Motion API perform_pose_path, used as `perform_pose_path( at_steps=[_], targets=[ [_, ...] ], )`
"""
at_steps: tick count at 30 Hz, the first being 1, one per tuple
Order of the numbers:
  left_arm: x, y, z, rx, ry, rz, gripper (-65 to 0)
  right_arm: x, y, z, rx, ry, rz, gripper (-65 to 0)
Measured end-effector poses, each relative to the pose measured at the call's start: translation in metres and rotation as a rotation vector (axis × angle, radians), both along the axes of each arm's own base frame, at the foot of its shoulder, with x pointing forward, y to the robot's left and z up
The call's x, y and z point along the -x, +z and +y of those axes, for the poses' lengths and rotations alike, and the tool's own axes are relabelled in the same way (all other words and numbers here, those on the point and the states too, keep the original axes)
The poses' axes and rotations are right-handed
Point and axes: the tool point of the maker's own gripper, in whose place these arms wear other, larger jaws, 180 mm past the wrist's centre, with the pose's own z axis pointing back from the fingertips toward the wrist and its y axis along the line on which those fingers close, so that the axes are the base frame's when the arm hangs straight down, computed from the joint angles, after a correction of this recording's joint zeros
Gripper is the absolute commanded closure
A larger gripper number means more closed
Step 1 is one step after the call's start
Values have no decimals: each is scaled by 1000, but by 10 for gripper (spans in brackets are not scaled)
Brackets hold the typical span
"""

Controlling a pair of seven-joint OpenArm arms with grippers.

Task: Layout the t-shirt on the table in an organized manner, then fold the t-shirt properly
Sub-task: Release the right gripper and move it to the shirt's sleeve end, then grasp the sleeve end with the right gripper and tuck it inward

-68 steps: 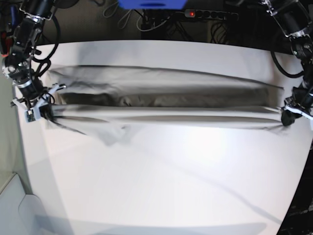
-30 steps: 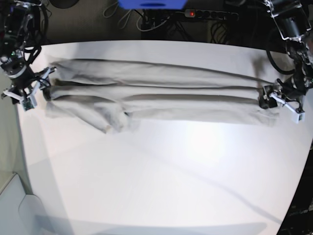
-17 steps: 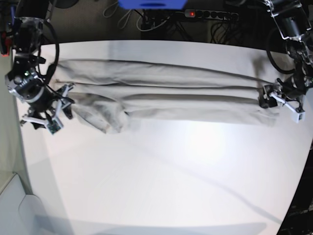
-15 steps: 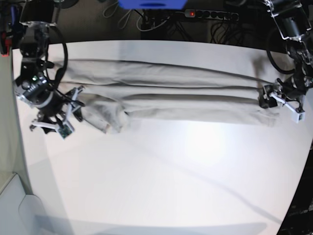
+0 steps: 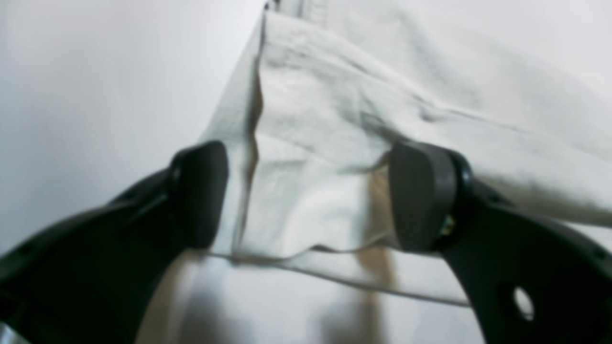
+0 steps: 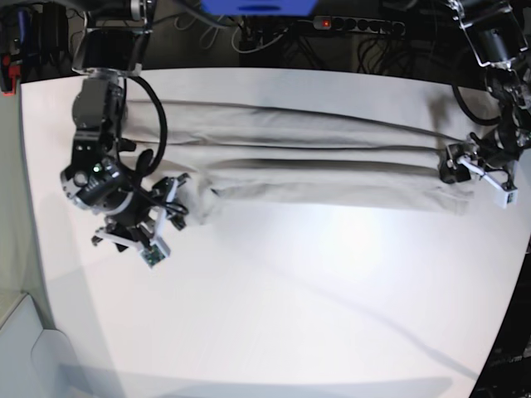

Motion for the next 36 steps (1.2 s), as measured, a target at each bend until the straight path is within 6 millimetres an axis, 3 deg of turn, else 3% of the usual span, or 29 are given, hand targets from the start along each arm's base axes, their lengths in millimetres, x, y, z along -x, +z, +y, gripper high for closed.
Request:
perform_pose_path(
  at_steps=[5,10,13,16,19,23,30,36],
  targets=[
    [0,0,0,0,0,0,-519,7,-12,14,-40,2,35,-347],
    [0,0,0,0,0,0,-519,14,-44,18,-62,4,135,-347],
    [0,0,0,0,0,0,-519,14,-52,19,-66,4,161,-340],
    [0,0,0,0,0,1,-519,8,-46,20,-72,5,139,-244],
    [0,-1,-1,2,0,0,-519,9,-37,17,-53,2,114,-23],
    [0,0,0,3,2,-1,-519,12,-5,7,-20,-5,12,0],
    [-2,0,0,5,6,-5,-519,69,7,4,20,-1,-18,0],
    [-2,0,0,2,5,-7,-519,114,-27,1,20,-12,112,0]
  ],
)
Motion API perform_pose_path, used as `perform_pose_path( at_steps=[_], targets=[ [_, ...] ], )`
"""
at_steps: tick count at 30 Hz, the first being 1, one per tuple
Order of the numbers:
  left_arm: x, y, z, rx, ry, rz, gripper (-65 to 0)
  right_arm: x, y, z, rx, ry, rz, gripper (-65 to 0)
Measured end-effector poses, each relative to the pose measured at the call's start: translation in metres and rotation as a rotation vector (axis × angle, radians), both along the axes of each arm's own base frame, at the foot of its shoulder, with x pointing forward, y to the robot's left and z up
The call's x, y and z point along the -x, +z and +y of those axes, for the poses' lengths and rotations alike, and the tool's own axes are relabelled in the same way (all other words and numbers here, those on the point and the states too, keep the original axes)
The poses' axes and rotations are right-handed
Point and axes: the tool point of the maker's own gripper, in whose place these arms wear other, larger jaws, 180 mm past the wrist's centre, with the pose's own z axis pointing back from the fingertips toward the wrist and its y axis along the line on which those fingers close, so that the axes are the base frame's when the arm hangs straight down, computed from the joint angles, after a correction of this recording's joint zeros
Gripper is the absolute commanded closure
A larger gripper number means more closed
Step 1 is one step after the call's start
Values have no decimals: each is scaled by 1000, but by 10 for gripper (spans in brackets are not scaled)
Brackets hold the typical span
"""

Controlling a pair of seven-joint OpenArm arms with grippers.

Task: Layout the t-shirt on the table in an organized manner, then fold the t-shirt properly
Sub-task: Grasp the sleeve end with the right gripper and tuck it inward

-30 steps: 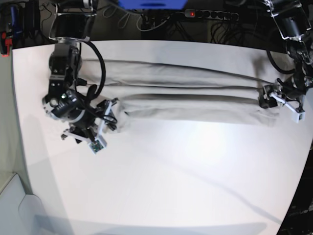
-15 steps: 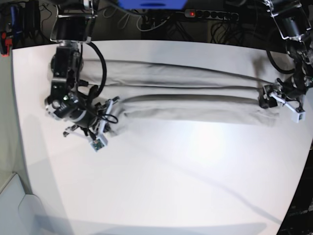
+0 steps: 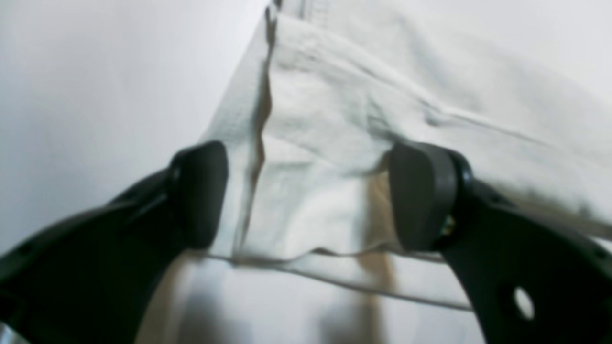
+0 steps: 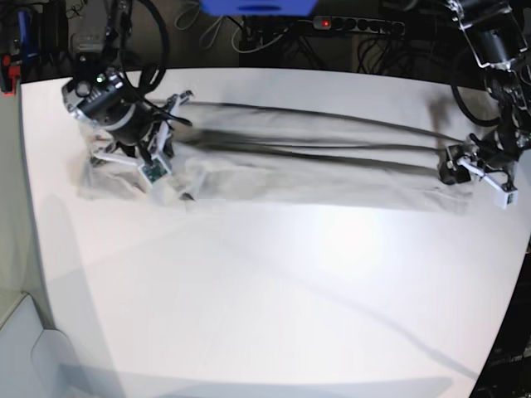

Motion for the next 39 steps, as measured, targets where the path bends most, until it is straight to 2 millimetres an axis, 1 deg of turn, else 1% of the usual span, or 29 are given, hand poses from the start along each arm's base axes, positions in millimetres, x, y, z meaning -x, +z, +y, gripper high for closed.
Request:
perform_pose_path(
  at_steps=[2,5,9,12,15,19,23,25,30,35,39],
  targets=[
    [0,0,0,2,0,-2,-519,6,-4,-11,3,-34,14,0],
    [0,0,0,-1,1,0,-519,8,-4,-31,20,-89,14,0],
    [0,0,0,-1,0,-1,-519,10,-3,-48,33,-139,14,0],
    [-1,1,0,-1,0,-3,-519,22,-8,-57,36,-171,31,0],
    [-5,2,0,-4,-3,4,-519,28,-9,-55,-7,-201,7,0],
    [-6,2,0,-2,-1,1,-519,36,-14,-50,-24,-206,24,0],
    [-12,5,-1,-5,-3,-2,-519,45,-20,-40,-53,-214,50,0],
    [-15,8,0,-5,-3,-11,-519,46,-22,-35,-68,-223,56,0],
    [-14,7,-1,-4,-5,-2,-519,50,-24,-27,-93,-235,69,-5],
    [-14,8,0,-5,-5,-4,-520,50,-25,-26,-100,-240,69,-145],
    [-13,8,0,-7,-6,-4,-521,57,-32,-27,-100,-247,95,-250]
  ],
)
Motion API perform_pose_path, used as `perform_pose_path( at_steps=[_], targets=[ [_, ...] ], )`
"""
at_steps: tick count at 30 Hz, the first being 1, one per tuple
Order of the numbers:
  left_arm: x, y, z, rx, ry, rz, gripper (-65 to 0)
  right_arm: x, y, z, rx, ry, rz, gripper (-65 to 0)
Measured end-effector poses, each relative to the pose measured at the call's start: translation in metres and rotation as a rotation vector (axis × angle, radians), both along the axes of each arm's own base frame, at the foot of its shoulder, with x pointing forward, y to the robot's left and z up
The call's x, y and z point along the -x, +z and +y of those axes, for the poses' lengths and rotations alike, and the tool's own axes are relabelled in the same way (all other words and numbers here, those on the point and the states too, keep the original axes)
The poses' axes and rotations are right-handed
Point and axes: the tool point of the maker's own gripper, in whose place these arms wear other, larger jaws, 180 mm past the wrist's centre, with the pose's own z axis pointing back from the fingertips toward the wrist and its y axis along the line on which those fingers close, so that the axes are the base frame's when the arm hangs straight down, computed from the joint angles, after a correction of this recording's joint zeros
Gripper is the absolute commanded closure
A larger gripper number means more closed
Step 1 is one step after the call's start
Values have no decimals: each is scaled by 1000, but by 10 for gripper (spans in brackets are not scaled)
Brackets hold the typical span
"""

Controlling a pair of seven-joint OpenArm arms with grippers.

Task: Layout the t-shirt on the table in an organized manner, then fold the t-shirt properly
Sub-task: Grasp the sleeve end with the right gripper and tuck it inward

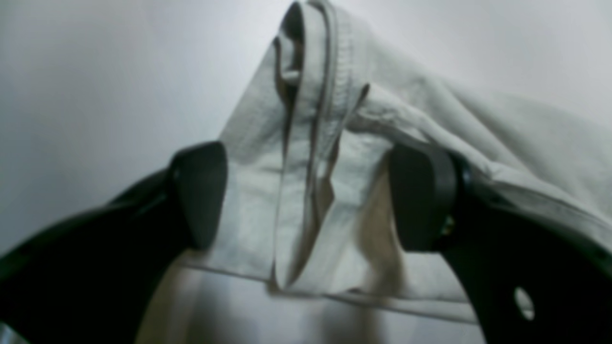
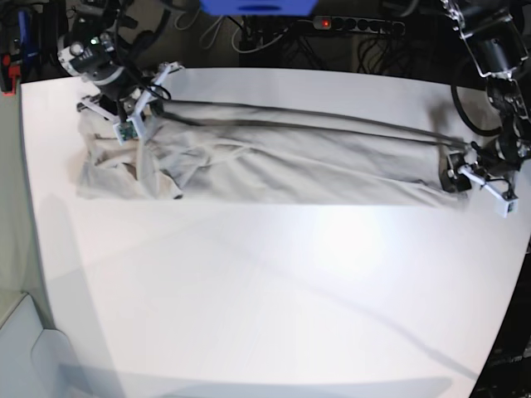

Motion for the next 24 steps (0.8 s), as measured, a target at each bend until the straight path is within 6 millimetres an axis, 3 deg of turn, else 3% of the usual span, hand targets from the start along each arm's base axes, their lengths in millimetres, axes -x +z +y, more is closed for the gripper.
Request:
perform_pose_path(
  at_steps=[3,12,17,21,24],
  targets=[
    [1,-1,0,0,-1,4,-521,11,-5,-1,3,0,30,-296],
    [9,-2,8,-18,-2,27,-521,17,-2,-20,41,-41,33,-294],
    [4,10,22,-38,14,1,-521,-17,19,-18,33,-38,-72,-294],
    [9,23,50,-56,94,-30,-521,-30,25,-20,46,-40,-92,-295],
    [9,24,52,-58,96,-31,-521,-57,41,-16,29,-39,-169,-295]
  ],
)
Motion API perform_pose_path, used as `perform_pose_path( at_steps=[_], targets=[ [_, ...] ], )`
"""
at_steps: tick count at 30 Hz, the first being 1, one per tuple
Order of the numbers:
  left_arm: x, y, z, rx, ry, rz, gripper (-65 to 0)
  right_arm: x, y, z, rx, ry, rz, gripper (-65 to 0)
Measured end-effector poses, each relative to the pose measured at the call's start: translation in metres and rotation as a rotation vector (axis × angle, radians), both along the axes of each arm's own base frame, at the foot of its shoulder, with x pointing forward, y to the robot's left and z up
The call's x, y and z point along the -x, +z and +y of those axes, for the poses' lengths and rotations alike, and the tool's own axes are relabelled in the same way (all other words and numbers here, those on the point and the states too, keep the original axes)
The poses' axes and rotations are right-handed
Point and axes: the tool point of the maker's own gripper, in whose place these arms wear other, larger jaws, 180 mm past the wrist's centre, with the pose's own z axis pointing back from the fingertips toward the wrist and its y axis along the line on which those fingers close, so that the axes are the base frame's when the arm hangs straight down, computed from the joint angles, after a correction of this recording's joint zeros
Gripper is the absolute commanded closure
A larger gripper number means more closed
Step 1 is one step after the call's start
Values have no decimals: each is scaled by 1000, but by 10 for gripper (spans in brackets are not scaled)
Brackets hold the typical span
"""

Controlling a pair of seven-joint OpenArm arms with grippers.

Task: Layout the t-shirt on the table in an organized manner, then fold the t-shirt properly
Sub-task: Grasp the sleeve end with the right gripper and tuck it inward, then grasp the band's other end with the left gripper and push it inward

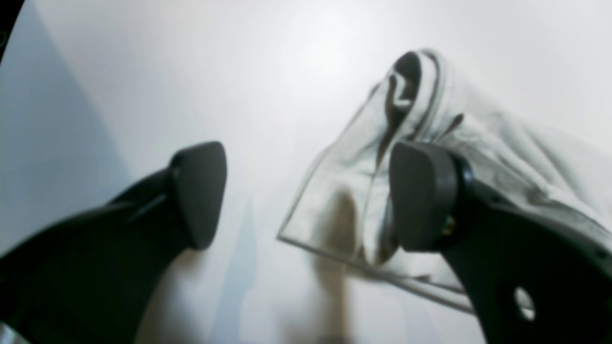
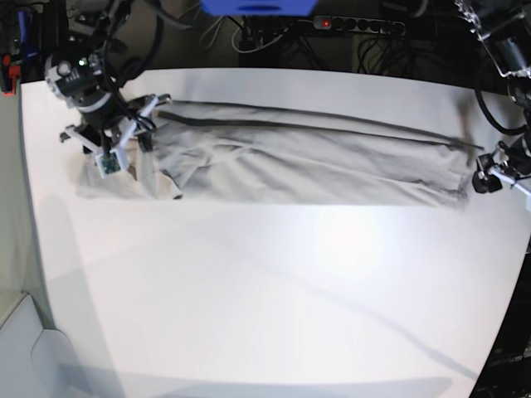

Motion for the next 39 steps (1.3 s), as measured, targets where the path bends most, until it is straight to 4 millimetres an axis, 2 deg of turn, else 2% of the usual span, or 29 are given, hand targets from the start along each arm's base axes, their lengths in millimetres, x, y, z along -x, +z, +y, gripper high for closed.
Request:
perform_pose_path(
  at_steps=[3,7,9,12,15,22,26,30,34,39],
  targets=[
    [-4,0,-4,7,0,-13,-522,-21,4,8,-21,20,-34,-295],
    [-12,4,-5,2,-7,-24,-522,-27,-9,16,-42,42,1,-294],
    [-17,2,-13,-6,-42,-21,-522,-34,-18,23,-70,52,14,-294],
    [-24,-2,-28,-7,-81,-33,-522,-32,-42,29,-114,55,76,-294],
    [-30,-1,-34,-19,-105,-58,-522,-21,-64,23,-112,59,146,-294],
    [-31,-9,-50,-20,-164,-25,-522,-22,-65,20,-107,60,147,-294],
    [-21,-11,-49,-15,-172,21,-522,-22,-65,20,-107,60,147,-294],
    [-11,-4,-40,-45,-217,25,-522,-22,-65,19,-106,60,147,-294],
    [-14,-4,-49,-39,-262,11,-522,-23,-65,24,-99,84,148,-294],
    [-7,-19,-47,-2,-240,50,-522,-24,-65,32,-99,107,148,-294]
  ],
)
